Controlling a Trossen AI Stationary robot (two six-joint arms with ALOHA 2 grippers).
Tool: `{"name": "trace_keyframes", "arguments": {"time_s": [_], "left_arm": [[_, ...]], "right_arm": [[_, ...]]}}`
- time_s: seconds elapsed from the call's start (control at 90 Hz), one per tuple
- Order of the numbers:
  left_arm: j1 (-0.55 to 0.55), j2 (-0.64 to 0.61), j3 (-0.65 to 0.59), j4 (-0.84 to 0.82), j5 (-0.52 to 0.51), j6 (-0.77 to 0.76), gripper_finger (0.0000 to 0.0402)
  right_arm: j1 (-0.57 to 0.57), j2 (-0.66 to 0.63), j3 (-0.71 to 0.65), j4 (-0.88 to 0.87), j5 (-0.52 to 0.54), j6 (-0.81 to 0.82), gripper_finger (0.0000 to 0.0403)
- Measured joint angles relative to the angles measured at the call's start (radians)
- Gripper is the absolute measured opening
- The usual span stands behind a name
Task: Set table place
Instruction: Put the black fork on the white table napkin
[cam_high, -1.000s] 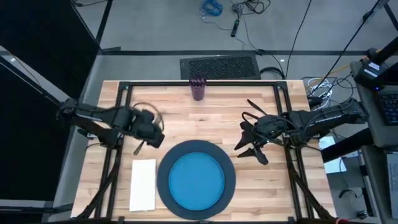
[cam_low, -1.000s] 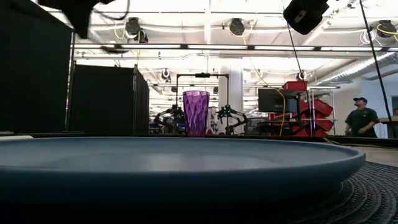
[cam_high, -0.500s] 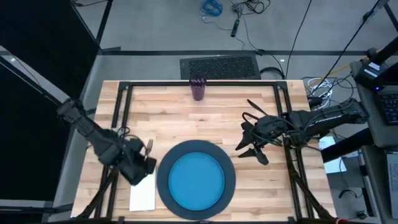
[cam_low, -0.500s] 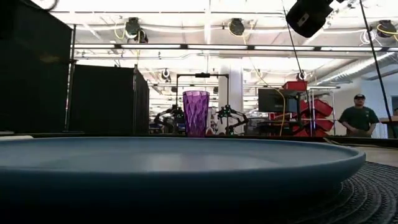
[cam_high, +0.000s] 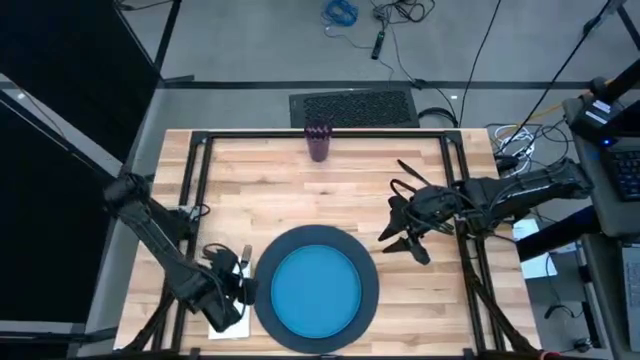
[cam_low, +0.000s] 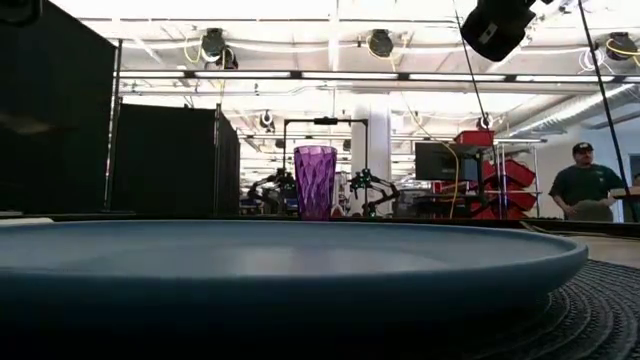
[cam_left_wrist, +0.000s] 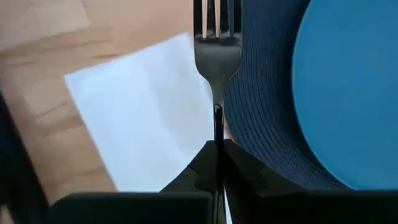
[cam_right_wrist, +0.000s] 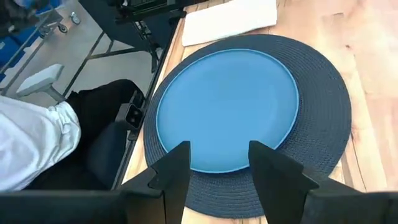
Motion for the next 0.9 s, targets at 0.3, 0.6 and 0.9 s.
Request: {"name": "trace_keyframes", "arguments": {"time_s": [0.3,0.6,0.9], "left_arm": [[-0.024,0.034,0.012,0.043,0.001,-0.001,0.0000],[-0.026,0.033,0.031,0.007,-0.032,-0.012,0.0000],[-0.016,0.039,0.032,0.023,-0.015,-0.046,0.0000]], "right_arm": [[0.047,0.001,-0.002,0.007,0.014,0.004,0.0148],[0.047,0.001,-0.002,0.008,0.015,-0.001,0.0148],[0.047,0.001,-0.002,0.007,0.012,-0.012,0.0148]]}}
